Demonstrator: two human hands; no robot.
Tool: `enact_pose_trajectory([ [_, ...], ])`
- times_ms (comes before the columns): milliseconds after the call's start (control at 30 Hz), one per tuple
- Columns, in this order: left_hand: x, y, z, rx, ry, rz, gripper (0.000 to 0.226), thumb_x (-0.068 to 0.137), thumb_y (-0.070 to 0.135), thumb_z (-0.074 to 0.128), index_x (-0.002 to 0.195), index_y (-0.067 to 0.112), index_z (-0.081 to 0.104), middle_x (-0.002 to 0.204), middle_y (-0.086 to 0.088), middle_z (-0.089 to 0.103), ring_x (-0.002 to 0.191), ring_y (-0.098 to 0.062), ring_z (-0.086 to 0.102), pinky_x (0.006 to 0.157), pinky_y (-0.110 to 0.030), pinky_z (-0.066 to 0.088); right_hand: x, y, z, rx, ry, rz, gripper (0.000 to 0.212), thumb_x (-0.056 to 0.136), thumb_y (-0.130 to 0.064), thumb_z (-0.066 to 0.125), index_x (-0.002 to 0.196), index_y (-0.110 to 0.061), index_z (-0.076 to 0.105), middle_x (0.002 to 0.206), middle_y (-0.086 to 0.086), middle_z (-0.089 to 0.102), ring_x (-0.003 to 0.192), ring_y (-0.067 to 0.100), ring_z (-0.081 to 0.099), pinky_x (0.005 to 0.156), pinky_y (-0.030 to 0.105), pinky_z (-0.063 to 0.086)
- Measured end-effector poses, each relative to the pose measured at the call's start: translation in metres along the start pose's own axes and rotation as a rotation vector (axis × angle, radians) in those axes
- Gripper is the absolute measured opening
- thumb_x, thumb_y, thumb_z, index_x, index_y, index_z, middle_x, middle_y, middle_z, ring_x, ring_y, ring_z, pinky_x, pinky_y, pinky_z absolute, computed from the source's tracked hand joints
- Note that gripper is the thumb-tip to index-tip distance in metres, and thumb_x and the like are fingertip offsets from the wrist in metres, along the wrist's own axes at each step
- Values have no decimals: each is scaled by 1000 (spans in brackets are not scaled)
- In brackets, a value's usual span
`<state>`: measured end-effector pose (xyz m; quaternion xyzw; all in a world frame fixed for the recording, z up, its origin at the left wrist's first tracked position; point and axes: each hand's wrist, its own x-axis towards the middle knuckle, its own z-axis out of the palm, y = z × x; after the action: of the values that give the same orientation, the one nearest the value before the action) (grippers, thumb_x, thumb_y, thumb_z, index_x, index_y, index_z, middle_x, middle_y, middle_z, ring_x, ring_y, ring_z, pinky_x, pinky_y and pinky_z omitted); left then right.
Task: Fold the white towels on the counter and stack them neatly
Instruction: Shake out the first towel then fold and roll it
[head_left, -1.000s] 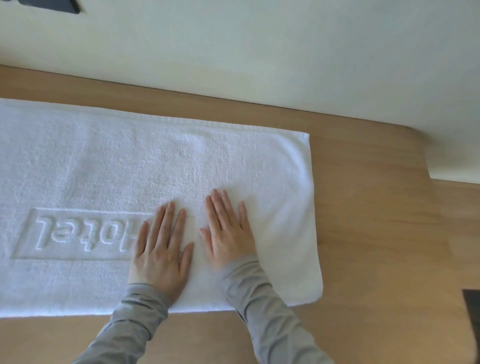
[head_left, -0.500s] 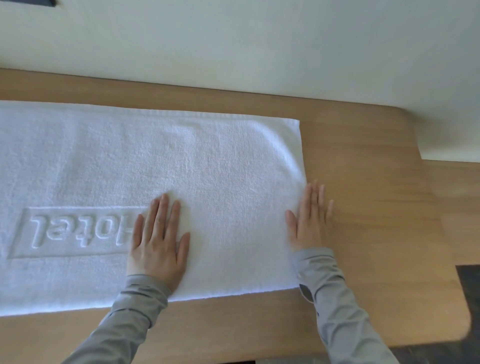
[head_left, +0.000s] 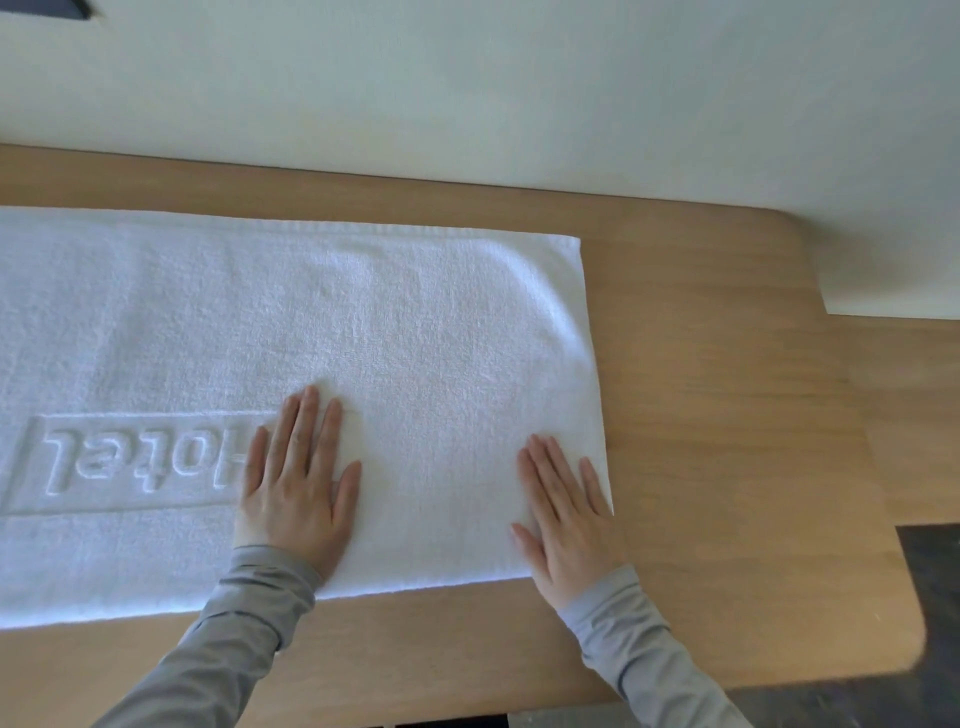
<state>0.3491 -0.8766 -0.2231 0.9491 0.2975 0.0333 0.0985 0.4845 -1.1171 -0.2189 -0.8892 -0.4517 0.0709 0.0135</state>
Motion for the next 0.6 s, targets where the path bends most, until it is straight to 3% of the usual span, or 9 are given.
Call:
enact_pose_trajectory([
  [167, 1, 1, -1, -7, -10, -10, 60, 93, 40, 25, 147, 14, 29, 155, -7, 25, 143, -23, 21, 116, -45, 17, -10, 18, 3, 175, 61, 116, 62, 100, -40, 16, 144, 3, 22, 154, 17, 20, 143, 26, 16, 113, 43, 22],
  [333, 2, -1, -4, -14, -47, -11, 61, 93, 40, 25, 147, 13, 28, 156, -7, 23, 144, -23, 20, 116, -45, 16, -7, 15, -3, 173, 24, 118, 64, 100, -40, 14, 143, 5, 24, 153, 19, 20, 144, 25, 13, 115, 38, 17],
  [467, 2, 1, -9, -2, -72, -12, 62, 93, 41, 22, 147, 12, 29, 155, -9, 23, 143, -24, 20, 116, -46, 16, -6, 12, -14, 162, -17, 125, 68, 98, -44, 8, 141, 6, 25, 152, 18, 20, 145, 16, 0, 115, 34, 11],
  [600, 3, 1, -13, 1, -109, -12, 62, 95, 43, 17, 146, 12, 29, 155, -9, 24, 142, -24, 23, 115, -45, 15, -6, 10, -28, 148, -35, 101, 73, 97, -47, 3, 139, 5, 32, 149, 16, 26, 141, 21, 15, 113, 32, 13],
])
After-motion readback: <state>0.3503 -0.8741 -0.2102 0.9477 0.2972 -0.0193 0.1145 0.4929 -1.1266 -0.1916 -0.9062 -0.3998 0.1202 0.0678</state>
